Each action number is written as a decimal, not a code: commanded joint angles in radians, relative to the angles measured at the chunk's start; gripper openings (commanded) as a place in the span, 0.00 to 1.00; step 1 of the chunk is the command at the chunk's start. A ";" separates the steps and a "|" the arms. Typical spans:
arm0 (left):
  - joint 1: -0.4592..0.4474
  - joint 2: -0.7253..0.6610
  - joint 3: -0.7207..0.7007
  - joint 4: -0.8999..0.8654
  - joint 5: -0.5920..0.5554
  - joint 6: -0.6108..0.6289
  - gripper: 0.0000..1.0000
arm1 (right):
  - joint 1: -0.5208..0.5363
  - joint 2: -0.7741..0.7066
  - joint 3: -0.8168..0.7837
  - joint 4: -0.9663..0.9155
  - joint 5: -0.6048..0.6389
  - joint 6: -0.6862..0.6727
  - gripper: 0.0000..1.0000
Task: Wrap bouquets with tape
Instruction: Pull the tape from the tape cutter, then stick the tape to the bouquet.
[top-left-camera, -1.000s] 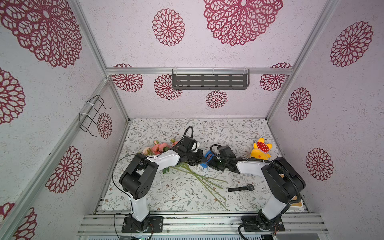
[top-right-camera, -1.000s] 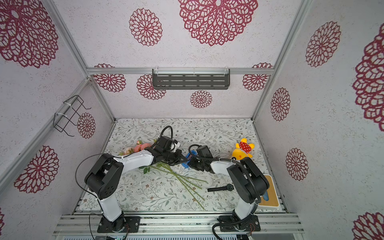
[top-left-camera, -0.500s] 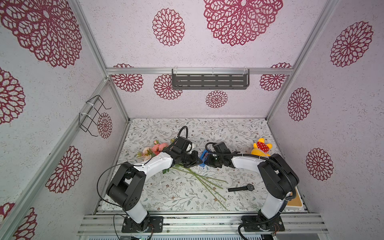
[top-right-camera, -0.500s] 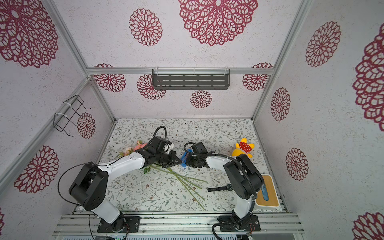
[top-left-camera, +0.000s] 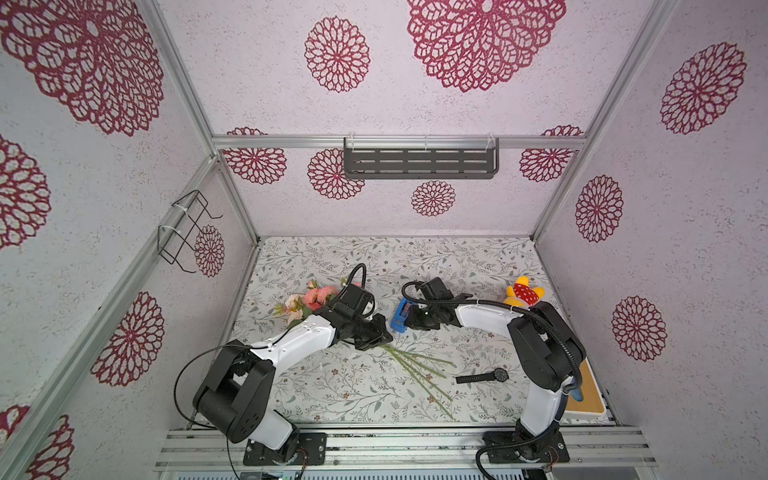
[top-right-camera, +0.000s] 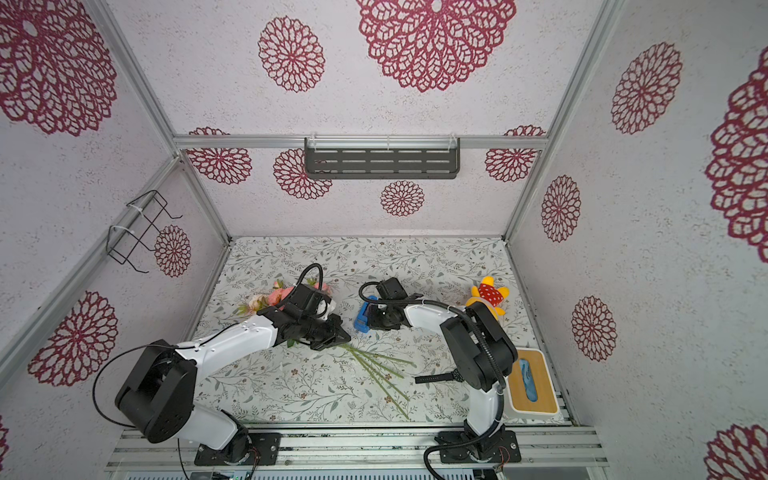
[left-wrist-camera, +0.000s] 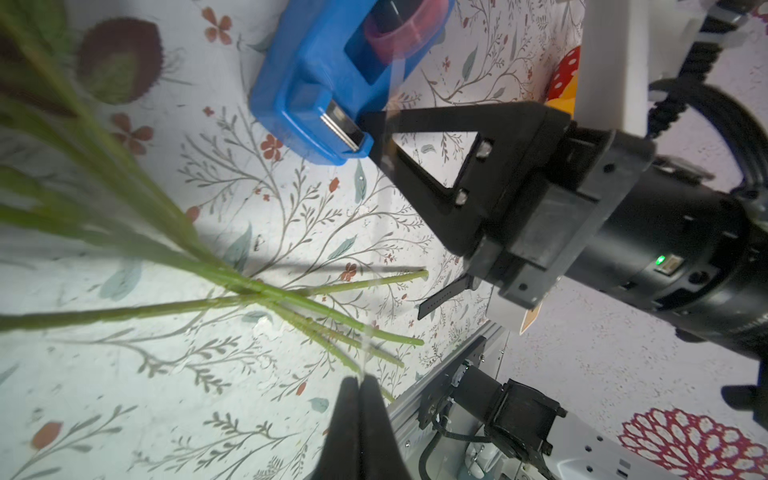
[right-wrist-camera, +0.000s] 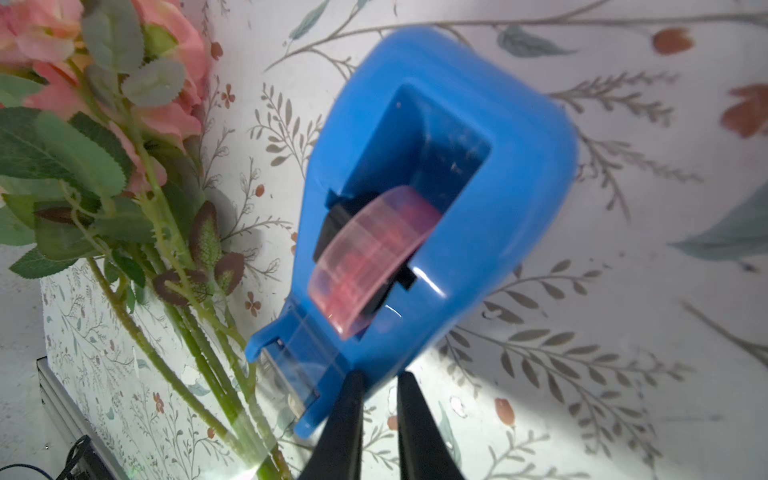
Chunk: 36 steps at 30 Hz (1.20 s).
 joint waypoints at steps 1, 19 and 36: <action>0.006 -0.041 -0.024 -0.068 -0.034 -0.013 0.00 | 0.018 0.059 -0.052 -0.098 0.027 0.002 0.19; -0.010 0.084 -0.002 -0.159 -0.086 0.026 0.00 | 0.027 0.062 -0.056 -0.100 0.046 0.018 0.19; -0.013 0.211 0.094 -0.214 -0.153 0.052 0.00 | 0.039 0.050 -0.064 -0.102 0.066 0.037 0.20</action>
